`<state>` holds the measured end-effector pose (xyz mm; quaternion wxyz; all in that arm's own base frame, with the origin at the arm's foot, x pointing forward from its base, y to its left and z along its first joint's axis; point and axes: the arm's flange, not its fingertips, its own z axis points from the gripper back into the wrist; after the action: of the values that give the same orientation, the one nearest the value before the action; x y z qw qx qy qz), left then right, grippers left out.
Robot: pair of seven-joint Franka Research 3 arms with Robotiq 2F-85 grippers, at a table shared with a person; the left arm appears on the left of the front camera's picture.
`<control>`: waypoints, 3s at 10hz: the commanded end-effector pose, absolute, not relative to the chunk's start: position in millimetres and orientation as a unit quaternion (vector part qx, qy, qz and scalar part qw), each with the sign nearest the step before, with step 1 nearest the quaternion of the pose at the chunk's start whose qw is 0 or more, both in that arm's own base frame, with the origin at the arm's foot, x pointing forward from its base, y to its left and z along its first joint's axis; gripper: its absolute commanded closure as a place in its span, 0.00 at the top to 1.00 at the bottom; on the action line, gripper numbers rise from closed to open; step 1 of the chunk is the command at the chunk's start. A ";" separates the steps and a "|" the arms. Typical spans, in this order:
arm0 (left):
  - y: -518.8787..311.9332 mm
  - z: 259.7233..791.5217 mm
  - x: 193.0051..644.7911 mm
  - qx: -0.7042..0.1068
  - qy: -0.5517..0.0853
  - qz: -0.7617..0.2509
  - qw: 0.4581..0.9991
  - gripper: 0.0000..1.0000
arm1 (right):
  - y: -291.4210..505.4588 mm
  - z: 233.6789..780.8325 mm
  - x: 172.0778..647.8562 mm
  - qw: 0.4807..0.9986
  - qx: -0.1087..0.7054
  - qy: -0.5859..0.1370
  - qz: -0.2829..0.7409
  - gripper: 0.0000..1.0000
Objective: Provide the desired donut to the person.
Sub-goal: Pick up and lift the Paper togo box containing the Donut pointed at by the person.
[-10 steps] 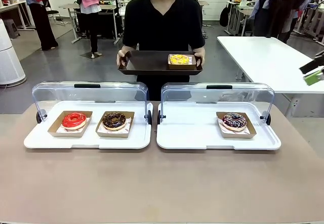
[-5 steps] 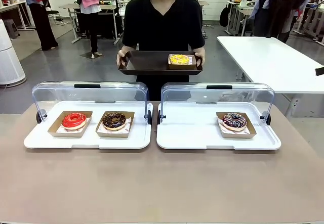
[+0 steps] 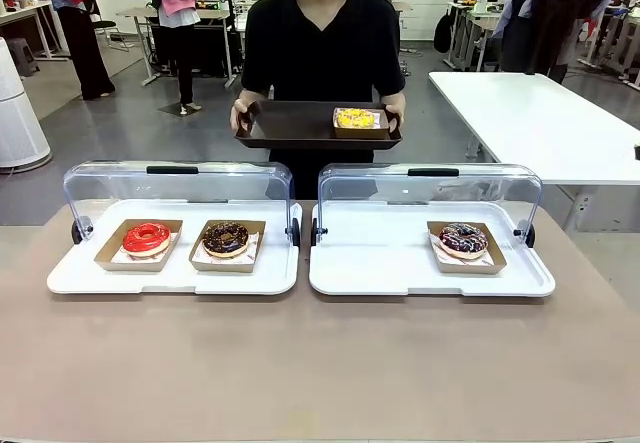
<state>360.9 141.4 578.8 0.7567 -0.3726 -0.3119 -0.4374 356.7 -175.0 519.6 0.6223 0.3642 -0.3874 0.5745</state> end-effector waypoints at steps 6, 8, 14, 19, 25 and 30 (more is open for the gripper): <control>141.8 580.5 359.6 -0.375 -0.313 -0.439 0.754 1.00 | -172.3 518.9 356.6 0.625 0.361 -0.386 0.574 1.00; 141.8 580.5 359.6 -0.375 -0.313 -0.439 0.754 1.00 | -172.3 518.9 356.6 0.625 0.361 -0.386 0.574 1.00; 141.8 580.5 359.6 -0.375 -0.313 -0.439 0.754 1.00 | -172.3 518.9 356.6 0.625 0.361 -0.386 0.574 1.00; 141.8 580.5 359.6 -0.375 -0.313 -0.439 0.754 1.00 | -172.3 518.9 356.6 0.625 0.361 -0.386 0.574 1.00; 141.8 580.5 359.6 -0.375 -0.313 -0.439 0.754 1.00 | -172.3 518.9 356.6 0.625 0.361 -0.386 0.574 1.00; 121.2 606.5 362.6 -0.175 -0.240 -0.530 0.794 1.00 | -172.3 518.9 356.6 0.625 0.361 -0.386 0.574 1.00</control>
<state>368.5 134.5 608.5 0.7815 -0.2652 -0.2635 -0.4994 356.7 -172.7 521.3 0.6296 0.3581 -0.3788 0.5761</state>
